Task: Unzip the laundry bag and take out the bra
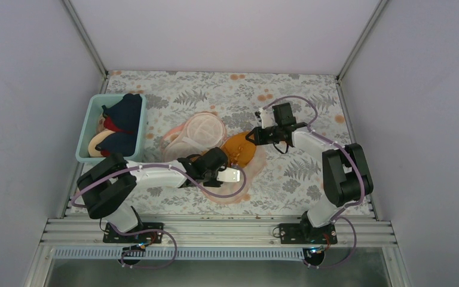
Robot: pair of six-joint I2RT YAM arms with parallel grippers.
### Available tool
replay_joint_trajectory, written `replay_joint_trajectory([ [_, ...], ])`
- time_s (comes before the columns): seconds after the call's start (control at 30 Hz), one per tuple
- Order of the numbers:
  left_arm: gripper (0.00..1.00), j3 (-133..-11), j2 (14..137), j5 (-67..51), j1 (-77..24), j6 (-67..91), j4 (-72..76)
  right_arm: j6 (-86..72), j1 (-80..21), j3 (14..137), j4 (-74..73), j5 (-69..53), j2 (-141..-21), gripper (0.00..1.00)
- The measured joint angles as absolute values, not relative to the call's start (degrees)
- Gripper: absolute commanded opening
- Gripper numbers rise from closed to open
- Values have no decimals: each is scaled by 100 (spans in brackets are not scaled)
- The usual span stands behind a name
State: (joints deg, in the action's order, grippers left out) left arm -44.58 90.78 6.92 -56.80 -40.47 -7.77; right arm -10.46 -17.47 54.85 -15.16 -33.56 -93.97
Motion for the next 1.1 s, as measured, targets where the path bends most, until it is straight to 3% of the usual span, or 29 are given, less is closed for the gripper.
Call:
replay_joint_trajectory([
  [0.27, 2, -4399, 8938, 545, -5649, -3964, -888, -921, -1747, 5559, -1662, -3369, -9317, 4],
  [0.4, 2, -4836, 8495, 30, -5336, -3837, -1726, -701, -1750, 5693, -1841, -3498, -9113, 4],
  [0.6, 2, -6462, 7800, -917, -4163, -3529, -2864, 47, -2021, 6364, -1966, -3765, -8680, 4],
  [0.83, 2, -7400, 7146, -1356, -3048, -3315, -4097, 1050, -2840, 6855, -1601, -3892, -8307, 4],
  [0.97, 2, -8031, 6967, -1490, -1979, -3352, -4676, 1500, -3260, 7732, -1446, -3857, -8702, 3],
  [1.1, 2, -8624, 6716, -1542, -867, -3557, -5103, 1914, -3747, 9397, -1135, -3614, -9789, 3],
])
